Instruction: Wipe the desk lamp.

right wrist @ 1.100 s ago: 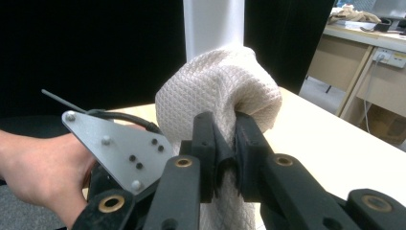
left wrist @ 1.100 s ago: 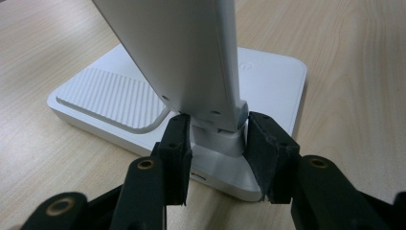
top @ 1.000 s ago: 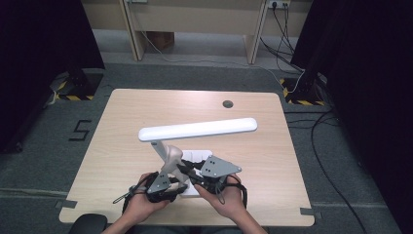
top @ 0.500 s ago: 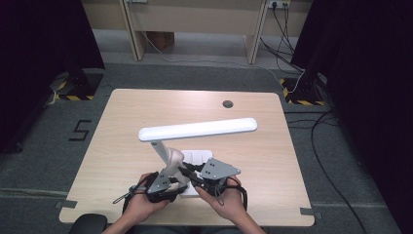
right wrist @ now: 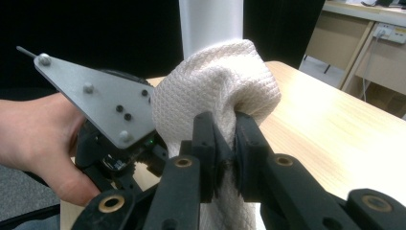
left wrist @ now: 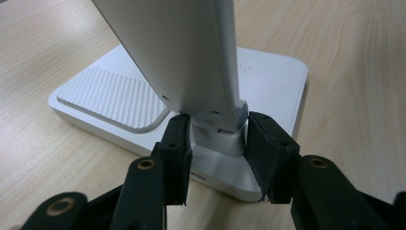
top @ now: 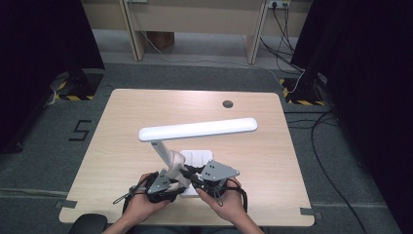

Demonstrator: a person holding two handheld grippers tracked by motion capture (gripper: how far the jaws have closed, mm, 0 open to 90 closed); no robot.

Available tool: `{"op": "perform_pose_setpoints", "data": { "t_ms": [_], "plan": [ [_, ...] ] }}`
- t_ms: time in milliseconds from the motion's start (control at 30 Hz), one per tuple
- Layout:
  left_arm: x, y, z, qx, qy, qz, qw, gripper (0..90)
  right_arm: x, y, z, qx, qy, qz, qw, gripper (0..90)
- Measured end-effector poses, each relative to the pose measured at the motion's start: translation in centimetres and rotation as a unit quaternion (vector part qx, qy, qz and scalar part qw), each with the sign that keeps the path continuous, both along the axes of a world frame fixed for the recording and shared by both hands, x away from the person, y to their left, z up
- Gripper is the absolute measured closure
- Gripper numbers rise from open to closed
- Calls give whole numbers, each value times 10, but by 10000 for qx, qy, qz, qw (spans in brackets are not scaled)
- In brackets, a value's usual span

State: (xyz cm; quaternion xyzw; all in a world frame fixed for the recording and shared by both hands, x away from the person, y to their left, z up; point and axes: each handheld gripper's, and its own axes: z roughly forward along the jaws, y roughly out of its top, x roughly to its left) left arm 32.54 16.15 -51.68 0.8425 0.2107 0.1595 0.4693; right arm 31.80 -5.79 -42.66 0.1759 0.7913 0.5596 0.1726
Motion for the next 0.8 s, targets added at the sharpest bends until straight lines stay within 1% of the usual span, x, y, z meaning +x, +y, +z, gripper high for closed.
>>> {"op": "perform_pose_setpoints", "data": {
  "t_ms": [233, 533, 800],
  "plan": [
    [0, 0, 0, -3, 6, 5, 10000, 603, 0, -1, -5, -27, 90, -31, 10000, 814],
    [0, 0, 0, -24, 14, 13, 10000, 603, 2, -3, -14, -156, 123, -84, 9998, 814],
    [0, 0, 0, -19, 15, 20, 10000, 603, 1, -4, -25, -271, 243, -140, 9992, 814]
  ]
}}
